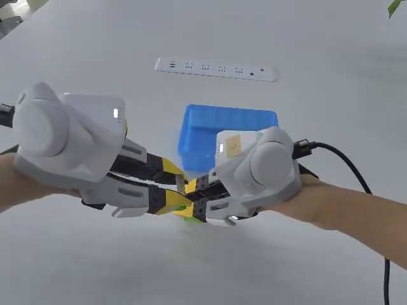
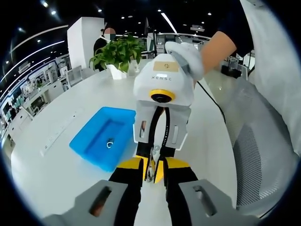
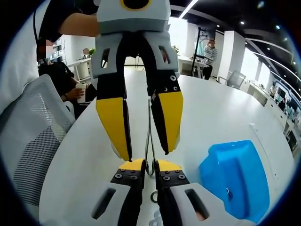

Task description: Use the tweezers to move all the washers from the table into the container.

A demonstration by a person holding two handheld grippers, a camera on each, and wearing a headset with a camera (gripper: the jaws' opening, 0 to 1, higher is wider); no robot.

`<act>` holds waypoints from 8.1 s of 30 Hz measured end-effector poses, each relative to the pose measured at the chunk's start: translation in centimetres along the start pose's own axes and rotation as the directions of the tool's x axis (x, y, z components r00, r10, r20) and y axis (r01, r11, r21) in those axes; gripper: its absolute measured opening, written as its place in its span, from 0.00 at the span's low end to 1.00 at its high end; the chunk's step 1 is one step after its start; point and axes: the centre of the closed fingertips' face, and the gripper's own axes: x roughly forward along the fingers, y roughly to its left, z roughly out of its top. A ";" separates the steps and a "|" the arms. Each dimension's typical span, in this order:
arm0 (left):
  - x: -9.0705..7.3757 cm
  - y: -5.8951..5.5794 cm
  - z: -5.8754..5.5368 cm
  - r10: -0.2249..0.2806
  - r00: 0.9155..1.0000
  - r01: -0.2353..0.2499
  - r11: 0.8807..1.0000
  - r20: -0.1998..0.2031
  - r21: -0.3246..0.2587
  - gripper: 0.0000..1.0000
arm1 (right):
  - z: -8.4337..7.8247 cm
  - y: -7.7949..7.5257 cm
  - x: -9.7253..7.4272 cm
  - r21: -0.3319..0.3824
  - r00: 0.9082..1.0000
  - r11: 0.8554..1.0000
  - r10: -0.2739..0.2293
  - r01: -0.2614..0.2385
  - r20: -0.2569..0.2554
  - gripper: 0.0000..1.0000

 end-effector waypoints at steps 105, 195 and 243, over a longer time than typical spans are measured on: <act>-3.1 5.0 -0.1 0.303 0.950 -0.271 0.920 0.077 -0.285 0.94 | -3.7 -13.0 -7.6 0.149 0.963 0.952 -0.266 0.269 -0.038 0.10; -0.4 5.8 8.0 0.115 0.985 -0.121 0.992 0.126 0.042 0.06 | -1.9 -6.3 -15.6 0.221 0.916 0.903 -0.393 0.369 0.077 0.58; 1.9 -0.2 3.2 0.064 0.992 -0.063 0.998 0.105 -0.014 0.06 | -5.6 1.3 -15.2 0.402 0.940 0.869 -0.338 0.289 0.054 0.88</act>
